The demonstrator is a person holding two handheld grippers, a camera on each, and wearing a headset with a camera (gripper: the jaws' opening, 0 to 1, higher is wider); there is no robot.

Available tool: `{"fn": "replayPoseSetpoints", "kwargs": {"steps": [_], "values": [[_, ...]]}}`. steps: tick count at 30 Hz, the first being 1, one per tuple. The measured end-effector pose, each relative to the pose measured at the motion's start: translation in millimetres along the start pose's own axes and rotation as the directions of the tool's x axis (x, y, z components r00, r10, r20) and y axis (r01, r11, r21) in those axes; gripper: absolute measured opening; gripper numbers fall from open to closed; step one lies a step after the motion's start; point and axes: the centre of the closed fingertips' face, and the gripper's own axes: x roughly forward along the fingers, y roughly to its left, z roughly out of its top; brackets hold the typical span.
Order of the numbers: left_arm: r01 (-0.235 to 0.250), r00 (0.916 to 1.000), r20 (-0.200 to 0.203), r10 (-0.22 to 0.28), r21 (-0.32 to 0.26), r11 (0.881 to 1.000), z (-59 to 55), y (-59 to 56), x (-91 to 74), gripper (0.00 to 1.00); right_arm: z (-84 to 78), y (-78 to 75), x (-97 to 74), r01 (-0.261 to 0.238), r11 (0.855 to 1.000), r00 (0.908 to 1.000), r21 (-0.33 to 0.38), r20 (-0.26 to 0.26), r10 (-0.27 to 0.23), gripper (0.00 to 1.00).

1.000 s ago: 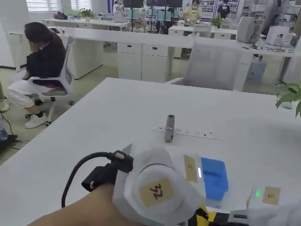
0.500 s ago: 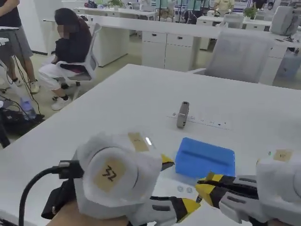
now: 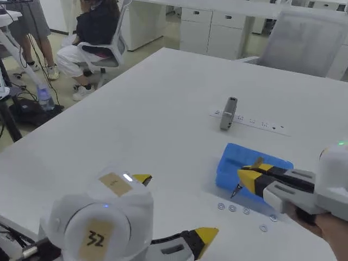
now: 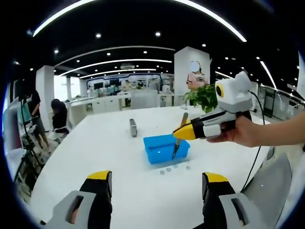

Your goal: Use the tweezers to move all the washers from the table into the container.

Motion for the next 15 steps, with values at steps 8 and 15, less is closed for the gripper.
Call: {"fn": "replayPoseSetpoints", "kwargs": {"steps": [8,15], "values": [[-0.039,0.9979,-0.053,0.038,-0.005,0.999,-25.8,0.7,14.7,0.83,-24.1,-22.2,30.6,0.036,0.998,0.9993,0.055,-0.01,-0.036,0.02],[-0.06,0.9966,-0.053,0.062,0.032,0.998,-33.6,-3.3,18.9,0.88,-45.5,-26.9,45.0,0.03,0.996,0.999,0.079,-0.035,-0.028,0.02]]}}
